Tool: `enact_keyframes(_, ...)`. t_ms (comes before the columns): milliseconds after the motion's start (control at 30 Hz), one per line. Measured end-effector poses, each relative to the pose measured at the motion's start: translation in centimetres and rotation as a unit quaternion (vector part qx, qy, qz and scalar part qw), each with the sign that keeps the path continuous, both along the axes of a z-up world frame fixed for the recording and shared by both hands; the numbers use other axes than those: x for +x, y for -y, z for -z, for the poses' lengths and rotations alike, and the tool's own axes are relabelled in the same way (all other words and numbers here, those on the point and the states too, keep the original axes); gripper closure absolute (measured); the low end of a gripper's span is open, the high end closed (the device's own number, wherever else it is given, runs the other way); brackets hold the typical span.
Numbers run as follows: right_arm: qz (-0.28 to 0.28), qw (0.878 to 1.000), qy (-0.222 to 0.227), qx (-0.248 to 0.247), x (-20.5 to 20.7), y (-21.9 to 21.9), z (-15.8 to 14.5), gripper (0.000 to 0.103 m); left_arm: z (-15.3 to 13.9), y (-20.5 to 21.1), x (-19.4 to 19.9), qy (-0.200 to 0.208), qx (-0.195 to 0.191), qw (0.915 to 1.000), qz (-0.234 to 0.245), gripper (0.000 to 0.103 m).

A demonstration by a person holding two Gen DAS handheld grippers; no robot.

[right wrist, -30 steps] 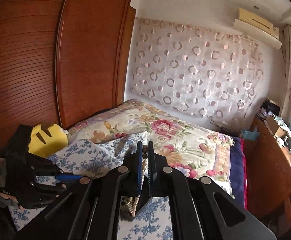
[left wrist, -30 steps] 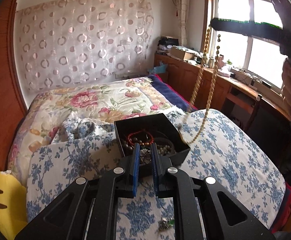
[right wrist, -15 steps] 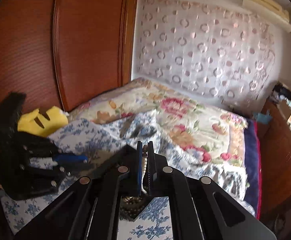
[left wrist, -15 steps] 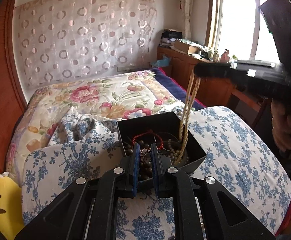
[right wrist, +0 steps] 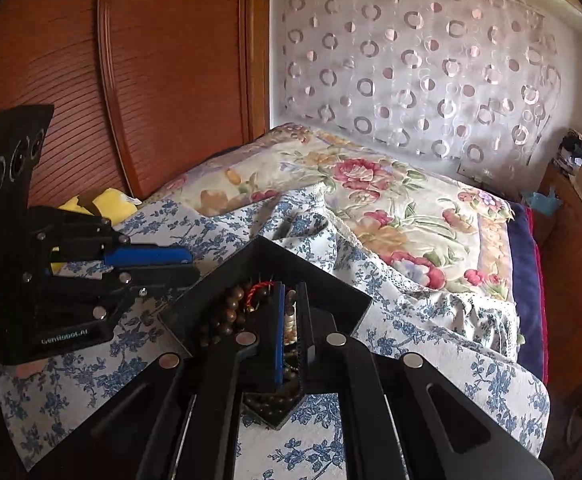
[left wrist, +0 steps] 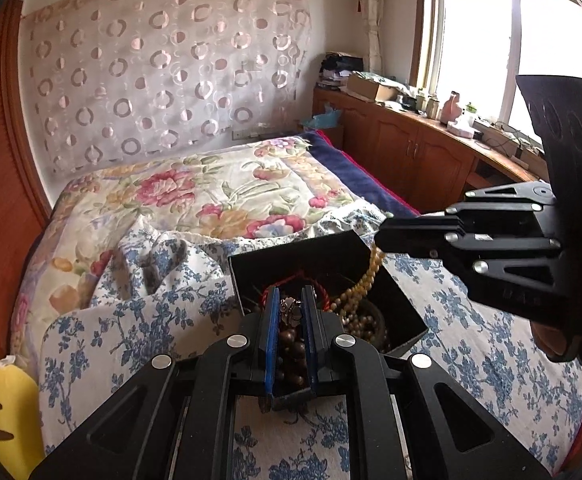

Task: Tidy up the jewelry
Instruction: 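Lower the pendant and pearl necklace into the black box and open both tools, then move both open tools back over the remaining ring and chain on the bed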

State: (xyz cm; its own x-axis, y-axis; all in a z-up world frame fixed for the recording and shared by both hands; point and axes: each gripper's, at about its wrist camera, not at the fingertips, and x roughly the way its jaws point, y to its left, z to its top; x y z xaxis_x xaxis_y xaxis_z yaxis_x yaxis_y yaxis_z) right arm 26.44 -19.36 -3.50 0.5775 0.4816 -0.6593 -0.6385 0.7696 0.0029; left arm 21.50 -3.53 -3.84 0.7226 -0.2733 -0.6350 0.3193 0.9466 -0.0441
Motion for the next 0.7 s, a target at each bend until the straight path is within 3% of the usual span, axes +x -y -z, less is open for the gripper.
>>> enact_keyframes(167,0.008,1.0,0.002,0.007,-0.1,0.8,-0.2,0.087,0.0,0.5,0.9,0.001,0.003,1.0,0.002,0.093)
enact_keyframes(600,0.046,0.999,-0.003,0.007,-1.5,4.0,1.4,0.087,0.3,1.1,2.5,0.001,0.007,1.0,-0.001,0.093)
enact_keyframes(633,0.049,0.999,-0.005,0.007,-1.7,4.2,1.6,0.087,0.3,1.2,2.5,0.001,0.007,1.0,-0.001,0.092)
enact_keyframes(700,0.053,0.999,-0.007,0.008,-2.2,4.7,1.9,0.087,0.2,1.1,2.5,0.002,0.007,1.0,-0.002,0.071)
